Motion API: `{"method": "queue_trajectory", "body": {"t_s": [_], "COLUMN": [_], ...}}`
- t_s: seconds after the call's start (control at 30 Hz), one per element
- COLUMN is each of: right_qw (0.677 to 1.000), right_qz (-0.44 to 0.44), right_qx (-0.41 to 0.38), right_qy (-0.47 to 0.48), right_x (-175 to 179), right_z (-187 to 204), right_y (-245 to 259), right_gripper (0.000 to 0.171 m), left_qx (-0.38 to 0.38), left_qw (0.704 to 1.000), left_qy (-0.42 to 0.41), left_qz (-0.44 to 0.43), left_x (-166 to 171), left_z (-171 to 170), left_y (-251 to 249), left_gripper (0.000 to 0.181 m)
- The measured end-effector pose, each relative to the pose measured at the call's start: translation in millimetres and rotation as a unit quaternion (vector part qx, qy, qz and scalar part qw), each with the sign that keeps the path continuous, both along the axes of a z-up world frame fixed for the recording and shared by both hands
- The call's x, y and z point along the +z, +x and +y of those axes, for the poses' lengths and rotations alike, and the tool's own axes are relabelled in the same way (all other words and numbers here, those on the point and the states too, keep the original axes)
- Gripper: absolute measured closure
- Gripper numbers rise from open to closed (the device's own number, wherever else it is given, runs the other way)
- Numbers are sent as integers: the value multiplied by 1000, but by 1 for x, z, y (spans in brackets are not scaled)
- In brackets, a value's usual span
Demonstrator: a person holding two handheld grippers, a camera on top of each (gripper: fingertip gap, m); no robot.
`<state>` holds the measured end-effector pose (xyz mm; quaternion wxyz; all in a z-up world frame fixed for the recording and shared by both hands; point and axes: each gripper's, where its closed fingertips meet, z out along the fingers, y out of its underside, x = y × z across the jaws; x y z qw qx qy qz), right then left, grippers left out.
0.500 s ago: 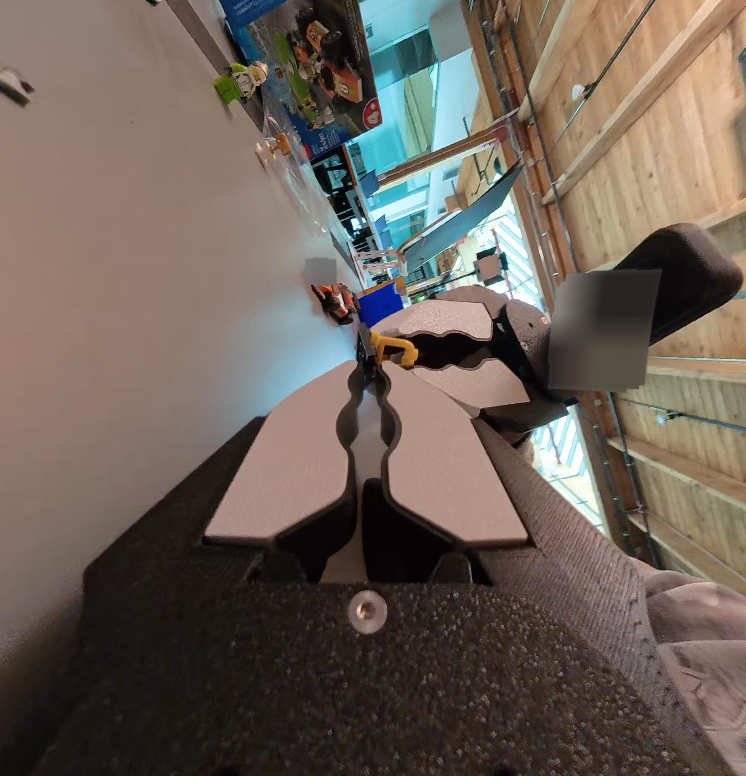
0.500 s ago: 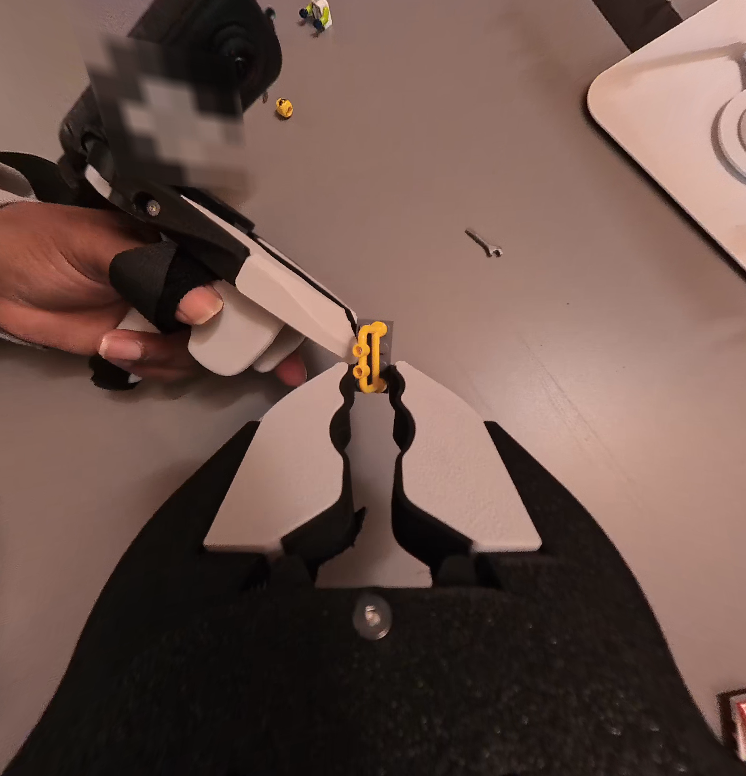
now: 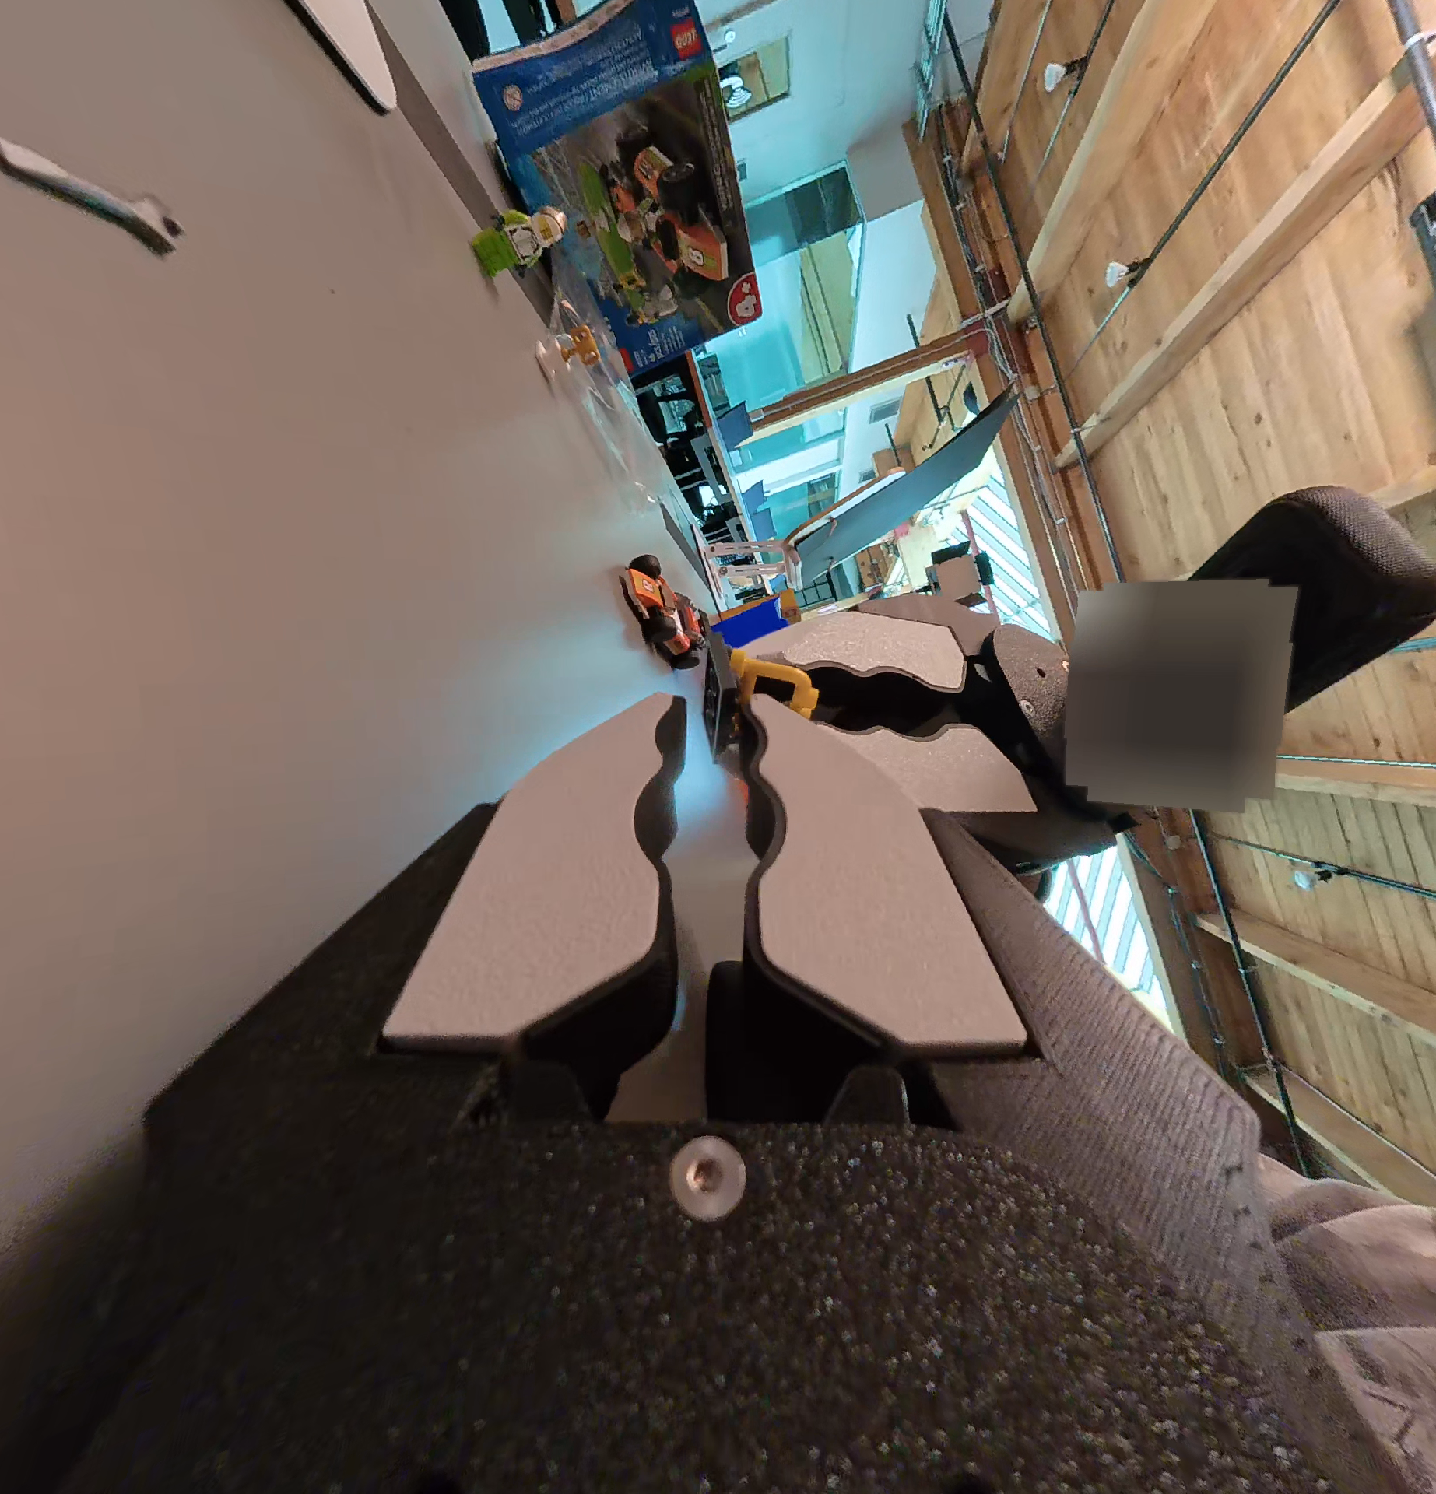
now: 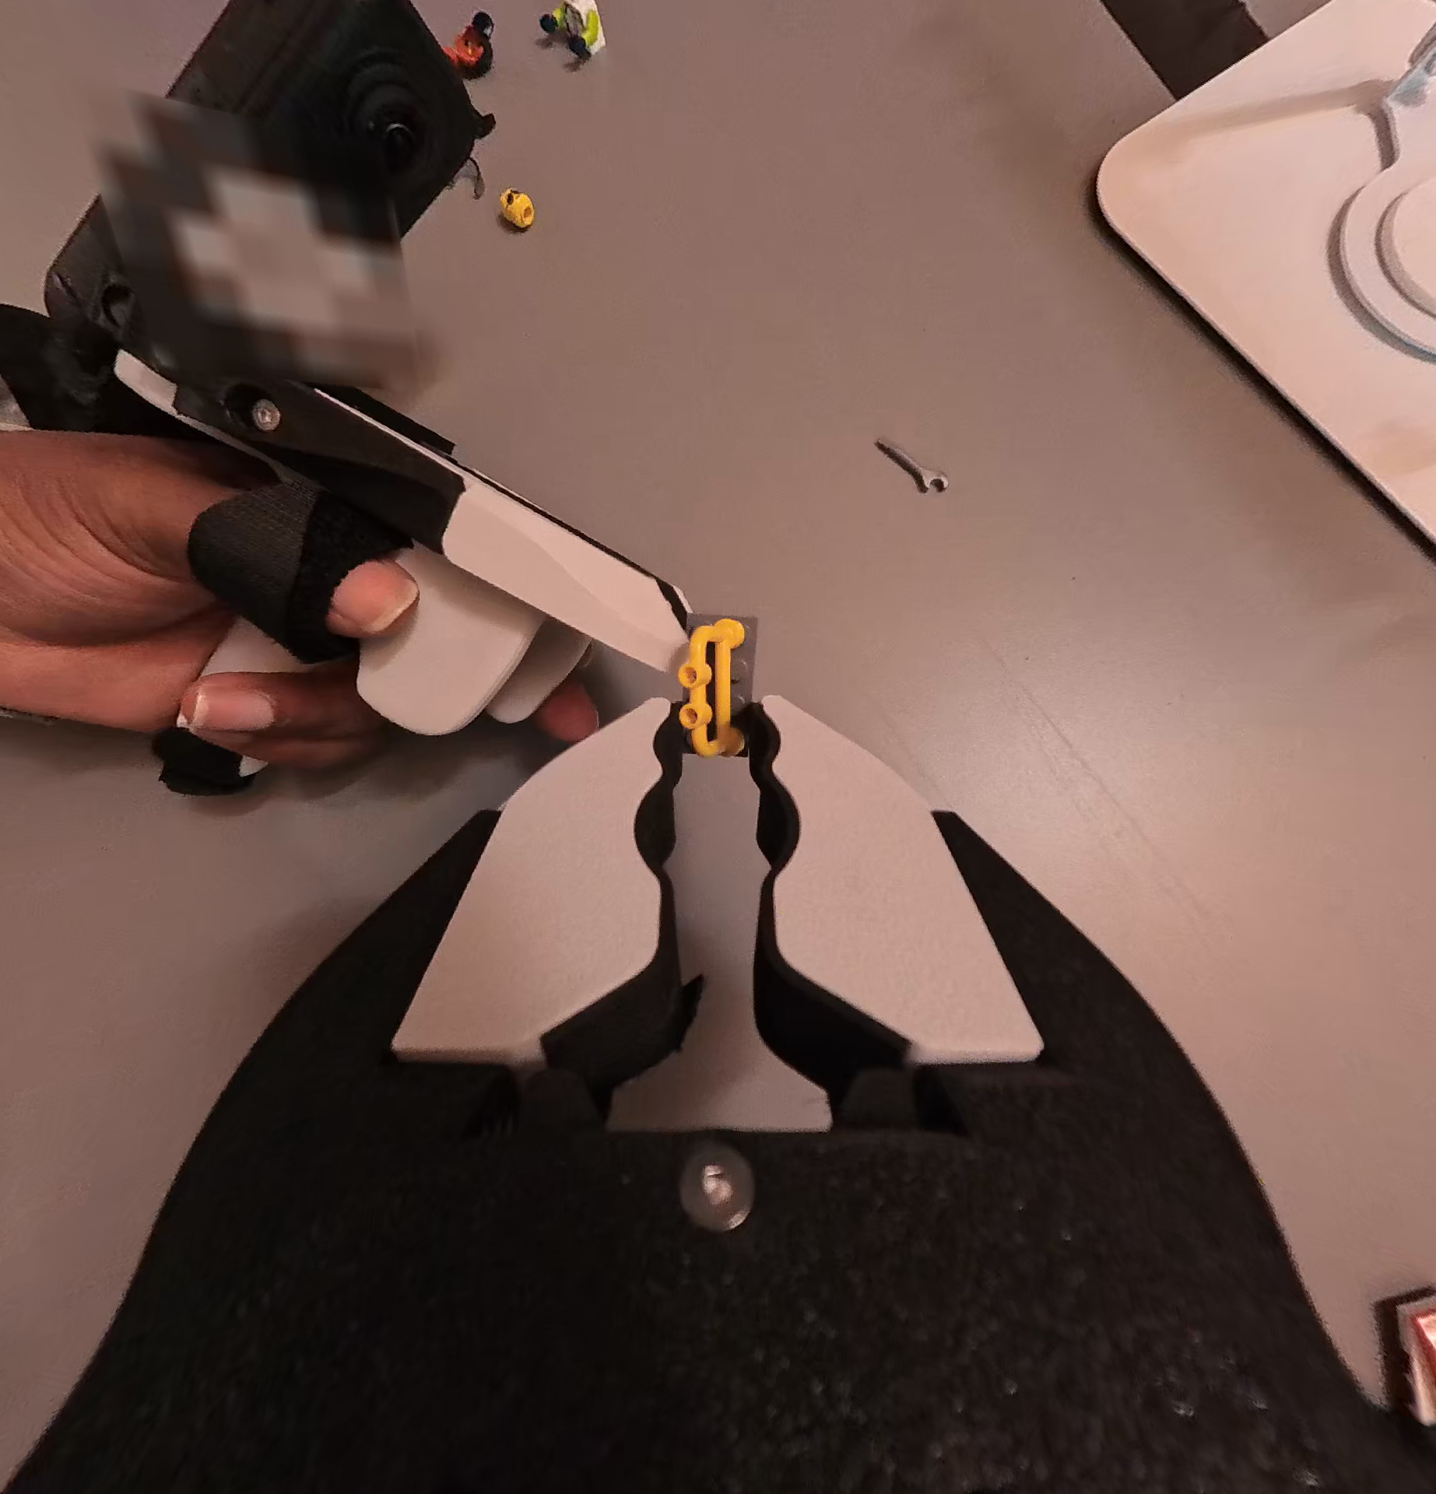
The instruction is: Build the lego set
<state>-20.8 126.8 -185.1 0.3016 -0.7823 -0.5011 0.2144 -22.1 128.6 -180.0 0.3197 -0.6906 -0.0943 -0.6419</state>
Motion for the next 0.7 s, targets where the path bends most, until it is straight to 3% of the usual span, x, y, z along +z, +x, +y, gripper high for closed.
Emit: {"method": "queue_trajectory", "body": {"t_s": [0.7], "right_qw": [1000], "right_qz": [-11], "right_qx": [7], "right_qy": [-27], "right_x": [-6], "right_z": [-3], "right_y": [-1], "right_gripper": [155], "left_qx": [-21], "left_qw": [999], "left_qy": [-27], "left_qz": [17], "left_x": [-10], "left_z": [-5], "left_y": [4], "left_gripper": [176]}}
